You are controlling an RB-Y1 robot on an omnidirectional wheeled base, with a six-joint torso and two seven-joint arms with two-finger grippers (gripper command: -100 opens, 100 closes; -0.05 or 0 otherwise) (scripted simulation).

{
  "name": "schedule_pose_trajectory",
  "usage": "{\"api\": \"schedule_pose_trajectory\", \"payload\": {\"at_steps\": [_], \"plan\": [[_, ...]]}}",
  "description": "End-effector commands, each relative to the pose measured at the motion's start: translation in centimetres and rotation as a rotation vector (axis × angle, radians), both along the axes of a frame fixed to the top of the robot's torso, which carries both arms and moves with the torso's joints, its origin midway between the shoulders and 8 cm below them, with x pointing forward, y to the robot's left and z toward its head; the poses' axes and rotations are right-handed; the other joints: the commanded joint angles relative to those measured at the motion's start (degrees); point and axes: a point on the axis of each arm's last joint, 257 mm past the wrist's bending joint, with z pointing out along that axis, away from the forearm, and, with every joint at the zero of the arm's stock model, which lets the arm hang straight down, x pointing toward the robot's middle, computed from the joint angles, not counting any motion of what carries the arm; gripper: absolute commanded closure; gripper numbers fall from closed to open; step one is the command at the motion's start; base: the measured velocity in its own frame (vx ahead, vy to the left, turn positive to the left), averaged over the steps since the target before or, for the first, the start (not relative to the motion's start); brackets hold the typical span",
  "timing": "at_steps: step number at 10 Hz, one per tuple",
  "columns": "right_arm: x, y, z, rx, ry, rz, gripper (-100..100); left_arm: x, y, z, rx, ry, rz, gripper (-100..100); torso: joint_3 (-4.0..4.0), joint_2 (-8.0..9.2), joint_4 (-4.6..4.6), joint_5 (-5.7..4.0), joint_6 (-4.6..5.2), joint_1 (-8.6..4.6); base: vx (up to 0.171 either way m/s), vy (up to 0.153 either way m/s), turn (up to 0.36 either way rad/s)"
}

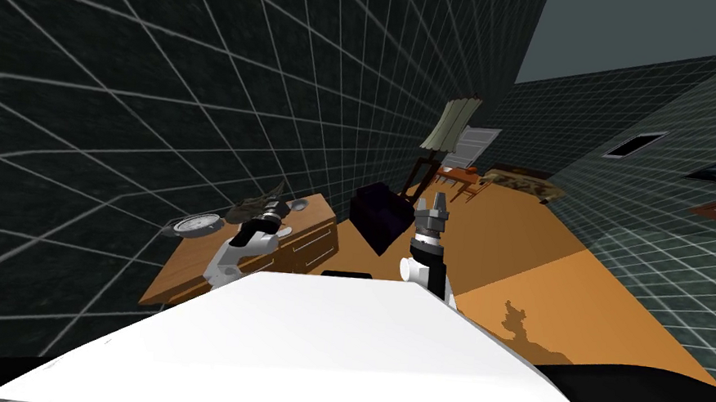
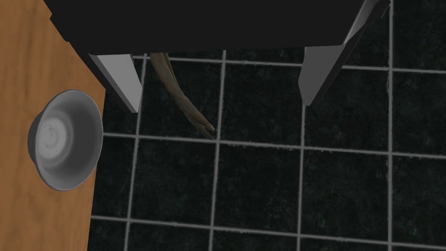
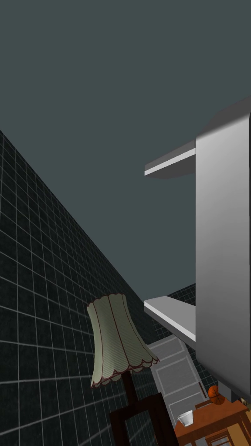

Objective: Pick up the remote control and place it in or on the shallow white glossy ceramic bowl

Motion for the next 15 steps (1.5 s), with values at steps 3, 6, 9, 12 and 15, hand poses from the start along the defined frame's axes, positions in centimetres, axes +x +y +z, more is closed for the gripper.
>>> {"api": "schedule_pose_trajectory", "payload": {"at_steps": [3,6,9,12,15], "plan": [[0.0,0.0,0.0,0.0,0.0,0.0,0,0.7,0.8,-2.4,-0.064,0.082,0.016,-100,0.02,0.04,0.01,0.02,0.02,0.07,0.024,-0.029,-0.05],[0.0,0.0,0.0,0.0,0.0,0.0,0,1.1,1.4,-4.2,-0.116,0.144,0.029,-100,0.02,0.02,0.01,0.02,0.01,0.09,0.027,-0.026,-0.055],[0.0,0.0,0.0,0.0,0.0,0.0,0,1.5,1.9,-6.0,-0.169,0.207,0.043,-100,0.03,0.04,0.01,0.01,0.01,0.04,0.024,-0.033,-0.049],[0.0,0.0,0.0,0.0,0.0,0.0,0,1.6,2.4,-8.0,-0.222,0.278,0.057,-100,0.04,0.08,0.02,0.03,0.0,0.13,0.02,-0.013,-0.044],[0.0,0.0,0.0,0.0,0.0,0.0,0,1.6,2.7,-9.8,-0.272,0.346,0.071,-100,0.04,0.07,0.02,0.02,0.0,0.11,0.021,-0.018,-0.045]]}}
